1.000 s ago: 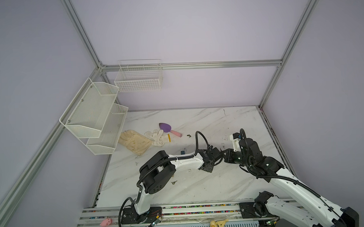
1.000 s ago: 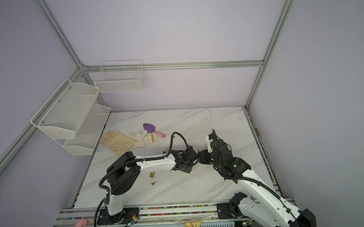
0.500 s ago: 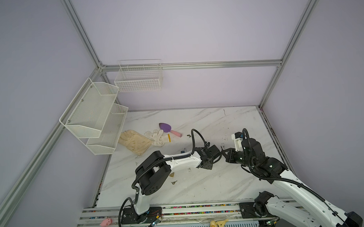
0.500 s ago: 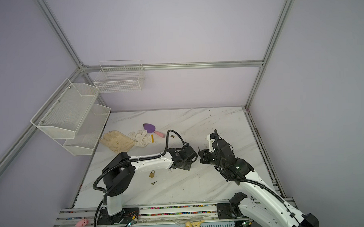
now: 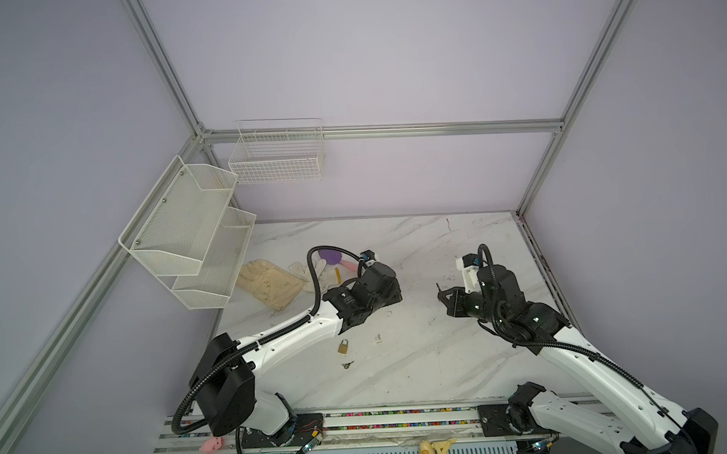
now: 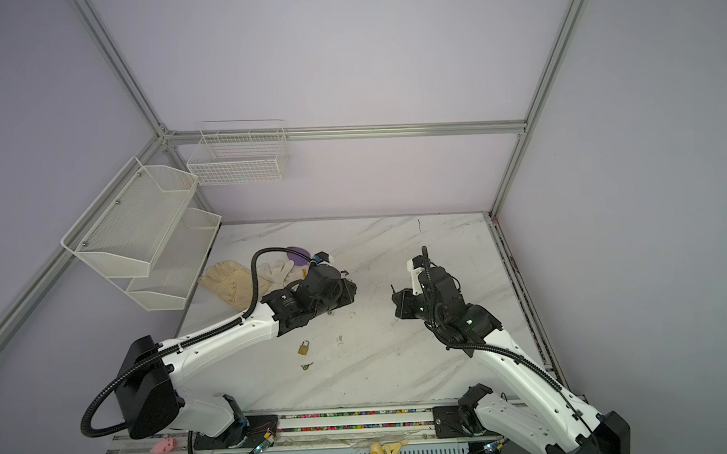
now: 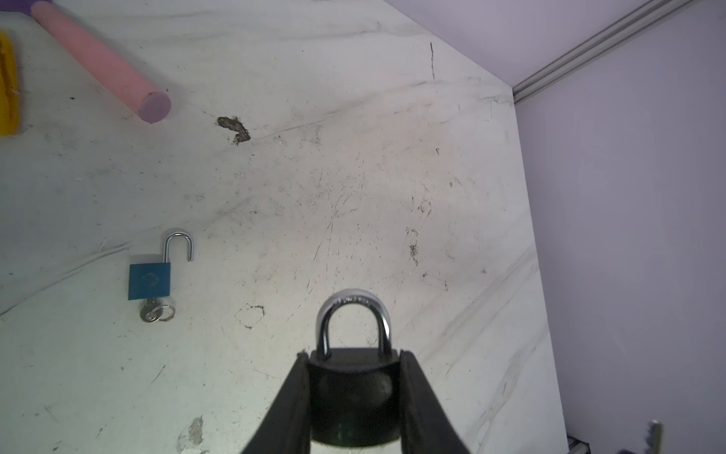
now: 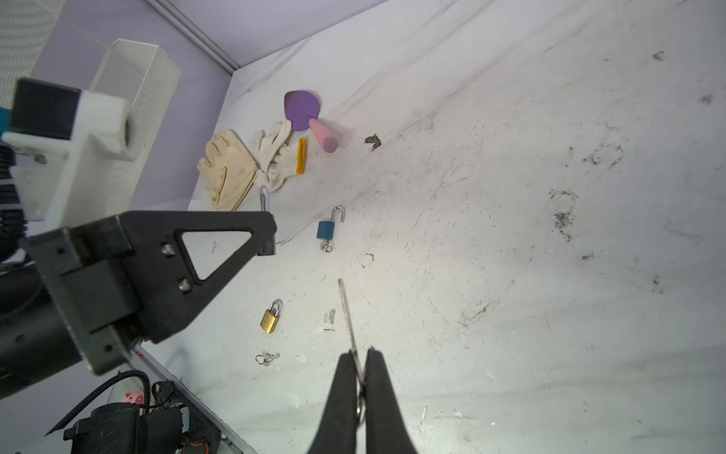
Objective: Unlock with the key
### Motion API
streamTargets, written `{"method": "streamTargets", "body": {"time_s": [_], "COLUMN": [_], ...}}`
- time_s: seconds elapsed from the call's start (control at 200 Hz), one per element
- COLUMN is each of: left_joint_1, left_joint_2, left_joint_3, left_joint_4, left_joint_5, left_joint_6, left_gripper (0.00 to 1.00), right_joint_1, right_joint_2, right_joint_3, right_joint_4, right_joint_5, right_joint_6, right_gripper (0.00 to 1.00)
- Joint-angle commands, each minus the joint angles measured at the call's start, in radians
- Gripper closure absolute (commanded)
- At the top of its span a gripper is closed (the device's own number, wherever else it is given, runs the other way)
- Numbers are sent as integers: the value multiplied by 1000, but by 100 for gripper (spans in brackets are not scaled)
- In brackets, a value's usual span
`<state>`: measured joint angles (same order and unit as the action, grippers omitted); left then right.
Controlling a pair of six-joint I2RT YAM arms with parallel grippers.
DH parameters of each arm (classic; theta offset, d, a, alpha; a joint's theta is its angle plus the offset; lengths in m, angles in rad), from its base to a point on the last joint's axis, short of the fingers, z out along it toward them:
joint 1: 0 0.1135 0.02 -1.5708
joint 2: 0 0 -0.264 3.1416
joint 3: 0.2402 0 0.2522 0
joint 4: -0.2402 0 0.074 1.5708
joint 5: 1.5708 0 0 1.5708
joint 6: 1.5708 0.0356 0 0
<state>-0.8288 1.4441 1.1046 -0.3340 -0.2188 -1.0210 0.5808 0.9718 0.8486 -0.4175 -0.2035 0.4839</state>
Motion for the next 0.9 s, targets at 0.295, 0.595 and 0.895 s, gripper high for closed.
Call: {"method": "streamTargets", "body": {"time_s": [0.295,0.595,0.895], "left_joint_1": [51,51,51], "left_joint_2": [-124,-131,-133], "left_joint_3": [-128,-134,-129], "left_joint_4": [226,193,171], "left_joint_5": [1,-32,-49], "left_joint_6": [-219,-231,-214], "left_gripper": [100,100,100], "right_joint_1": [163,200,200], "right_joint_2": [212,296,340], "right_joint_3": [20,49,81], "right_joint_4": [253,382,397], "right_joint_5": [-90,-95,-88], "right_joint_6": [-22,21,27], "right_gripper": [100,100,100]}}
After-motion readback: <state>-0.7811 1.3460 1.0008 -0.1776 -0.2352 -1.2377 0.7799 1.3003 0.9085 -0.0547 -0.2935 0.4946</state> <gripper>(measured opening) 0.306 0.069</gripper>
